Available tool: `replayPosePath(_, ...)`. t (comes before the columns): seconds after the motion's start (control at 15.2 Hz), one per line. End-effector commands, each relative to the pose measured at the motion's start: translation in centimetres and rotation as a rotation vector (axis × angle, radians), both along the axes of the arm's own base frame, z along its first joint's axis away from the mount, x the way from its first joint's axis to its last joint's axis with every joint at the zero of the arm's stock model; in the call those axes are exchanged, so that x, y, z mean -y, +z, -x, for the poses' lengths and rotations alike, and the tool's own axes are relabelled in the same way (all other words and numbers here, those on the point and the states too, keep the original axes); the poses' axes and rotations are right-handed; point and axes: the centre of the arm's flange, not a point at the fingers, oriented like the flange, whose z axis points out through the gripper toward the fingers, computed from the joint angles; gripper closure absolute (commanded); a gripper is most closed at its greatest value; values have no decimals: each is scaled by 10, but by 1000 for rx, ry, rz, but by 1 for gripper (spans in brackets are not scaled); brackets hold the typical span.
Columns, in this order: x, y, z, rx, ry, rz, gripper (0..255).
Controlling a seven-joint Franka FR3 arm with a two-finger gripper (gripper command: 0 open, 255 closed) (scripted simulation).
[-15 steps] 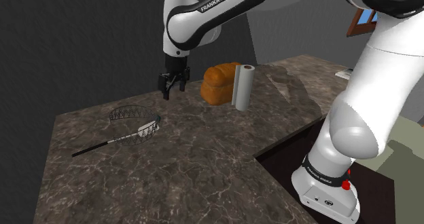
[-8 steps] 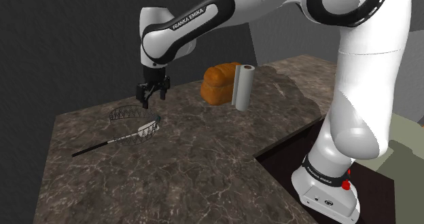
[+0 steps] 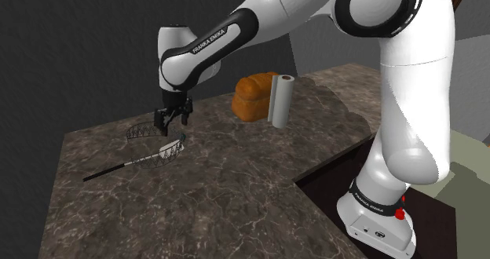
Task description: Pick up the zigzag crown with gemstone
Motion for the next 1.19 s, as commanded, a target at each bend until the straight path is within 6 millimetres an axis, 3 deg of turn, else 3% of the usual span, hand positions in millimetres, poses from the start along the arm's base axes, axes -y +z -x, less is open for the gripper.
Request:
replayPosePath(0.0, 1, -7, 0, 0, 0, 0, 0)
replayPosePath(0.07, 1, -7, 0, 0, 0, 0, 0)
replayPosePath(0.13, 2, -7, 0, 0, 0, 0, 255)
replayPosePath(0.73, 1, -7, 0, 0, 0, 0, 255)
replayPosePath(1.12, 1, 25, 0, 0, 0, 0, 255)
